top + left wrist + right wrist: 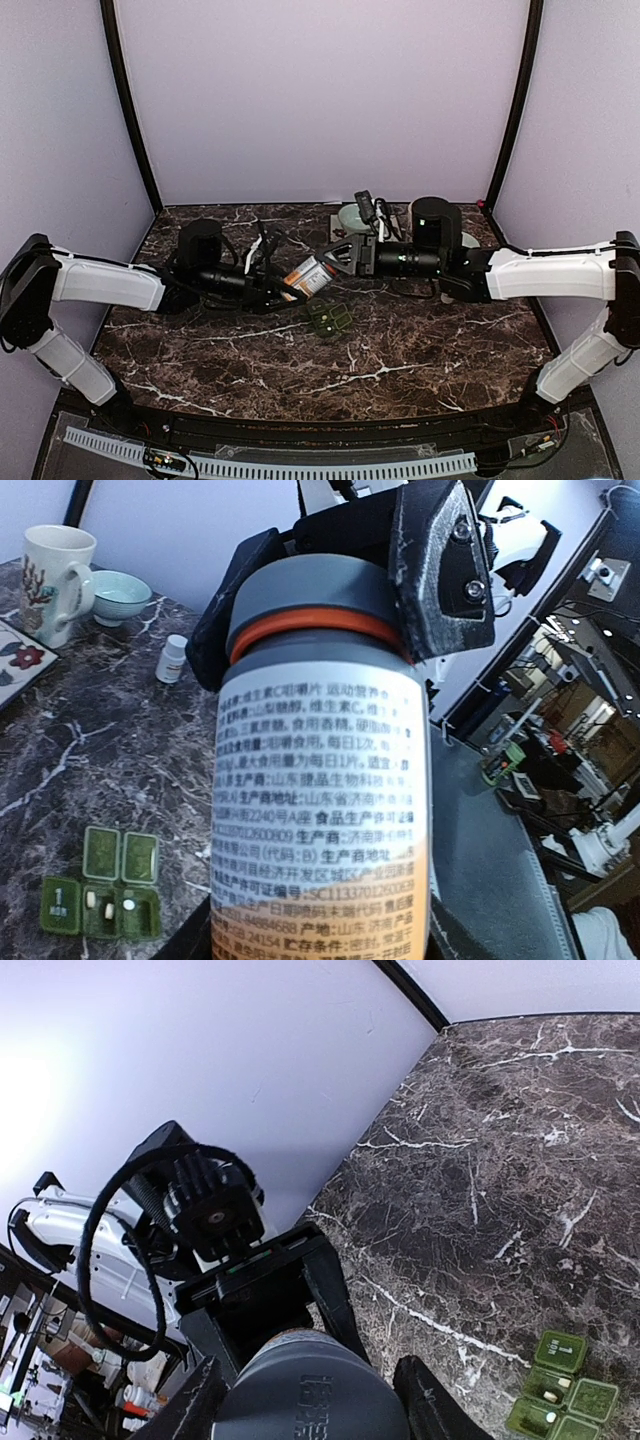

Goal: Sort the pills into containers
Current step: Screw the lid of the pill bottle onto the pill bottle.

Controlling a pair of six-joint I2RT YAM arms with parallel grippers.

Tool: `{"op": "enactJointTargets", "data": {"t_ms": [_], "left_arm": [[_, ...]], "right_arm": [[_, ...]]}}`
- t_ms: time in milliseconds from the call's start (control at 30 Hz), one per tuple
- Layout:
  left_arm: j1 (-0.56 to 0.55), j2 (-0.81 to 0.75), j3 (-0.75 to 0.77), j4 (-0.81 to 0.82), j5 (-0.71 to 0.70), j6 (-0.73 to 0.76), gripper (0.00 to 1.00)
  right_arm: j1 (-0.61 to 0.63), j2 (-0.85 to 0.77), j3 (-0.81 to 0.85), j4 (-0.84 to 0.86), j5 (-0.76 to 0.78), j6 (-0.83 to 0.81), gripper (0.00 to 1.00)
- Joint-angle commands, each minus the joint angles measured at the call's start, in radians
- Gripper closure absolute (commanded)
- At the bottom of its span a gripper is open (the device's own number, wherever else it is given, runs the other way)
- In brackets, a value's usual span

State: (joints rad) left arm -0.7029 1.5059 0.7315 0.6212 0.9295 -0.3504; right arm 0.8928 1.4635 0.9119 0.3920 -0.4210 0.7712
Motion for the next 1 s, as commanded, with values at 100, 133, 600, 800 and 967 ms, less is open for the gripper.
{"op": "enactJointTargets", "data": {"t_ms": [100,133,600,800,967], "left_arm": [[-0.085,-0.157,0.068,-0.01,-0.352,0.222,1.0],[-0.089,-0.175,0.06,-0.006,-0.402,0.236,1.0],[-0.239,-0.223,0.023,0.12,-0.997,0.52,1.0],[-0.326,-0.18,0.002,0.296,-1.221,0.657,1.0],[-0.365,-0.135,0.004,0.404,-1.31,0.752,1.0]], "right_arm": [[0.059,0.068,0.06,-0.226,-0.014,0.08,0.82],[0.061,0.067,0.065,-0.252,-0.004,0.089,0.83],[0.082,0.06,0.084,-0.39,0.115,0.27,0.99],[0.094,0.067,0.08,-0.391,0.17,0.375,1.0],[0.115,0.085,0.137,-0.435,0.239,0.398,1.0]]}}
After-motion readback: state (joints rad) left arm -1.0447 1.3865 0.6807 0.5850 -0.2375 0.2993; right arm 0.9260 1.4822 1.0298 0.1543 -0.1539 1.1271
